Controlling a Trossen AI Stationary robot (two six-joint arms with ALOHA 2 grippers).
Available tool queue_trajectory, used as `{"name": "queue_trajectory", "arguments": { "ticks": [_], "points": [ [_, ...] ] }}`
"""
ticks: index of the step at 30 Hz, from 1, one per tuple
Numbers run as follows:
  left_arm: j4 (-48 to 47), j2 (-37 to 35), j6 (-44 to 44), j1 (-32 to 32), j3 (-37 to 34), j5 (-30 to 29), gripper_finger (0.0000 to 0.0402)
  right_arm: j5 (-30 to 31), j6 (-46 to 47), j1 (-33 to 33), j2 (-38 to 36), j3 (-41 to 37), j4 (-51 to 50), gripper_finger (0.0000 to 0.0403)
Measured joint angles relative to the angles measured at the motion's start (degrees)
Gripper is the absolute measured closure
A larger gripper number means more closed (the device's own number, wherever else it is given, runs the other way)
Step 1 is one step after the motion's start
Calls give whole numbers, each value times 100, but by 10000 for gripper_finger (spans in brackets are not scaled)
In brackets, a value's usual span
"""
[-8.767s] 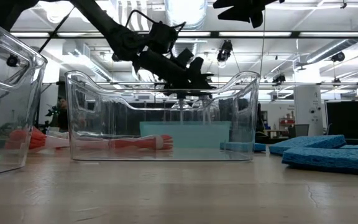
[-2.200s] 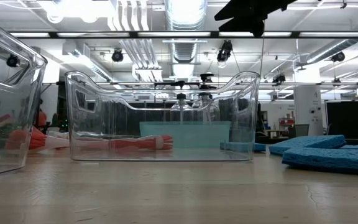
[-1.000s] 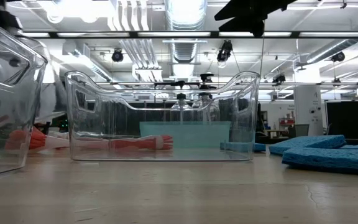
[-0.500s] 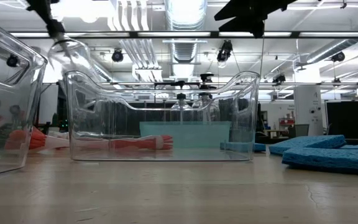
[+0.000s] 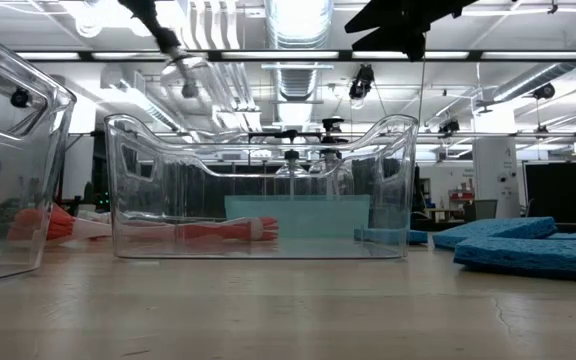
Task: Pick & Place Kitchen Sink Supplies
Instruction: Put the transparent soap dispenser into the green bin
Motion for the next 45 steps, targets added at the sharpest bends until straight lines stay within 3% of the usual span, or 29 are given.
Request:
{"name": "queue_trajectory", "arguments": {
  "ticks": [8, 21, 25, 35, 45],
  "points": [
    [143, 848, 1049, 767, 587, 97, 319, 0, 0, -1, 0, -2, -2, 179],
    [170, 2453, 2416, 2163, 2100, 1095, 319, -5, 17, 11, 0, -2, -4, 179],
    [-108, 2966, 2466, 2554, 2647, 1597, 319, -8, 17, 13, 0, -2, -27, 179],
    [-891, 4310, 2852, 3063, 4103, 1465, 319, -7, -2, 11, 0, -2, -38, 179],
    [-911, 4703, 2345, 3197, 4318, 1837, 319, -2, -26, 11, 0, -169, -21, 179]
  ]
}}
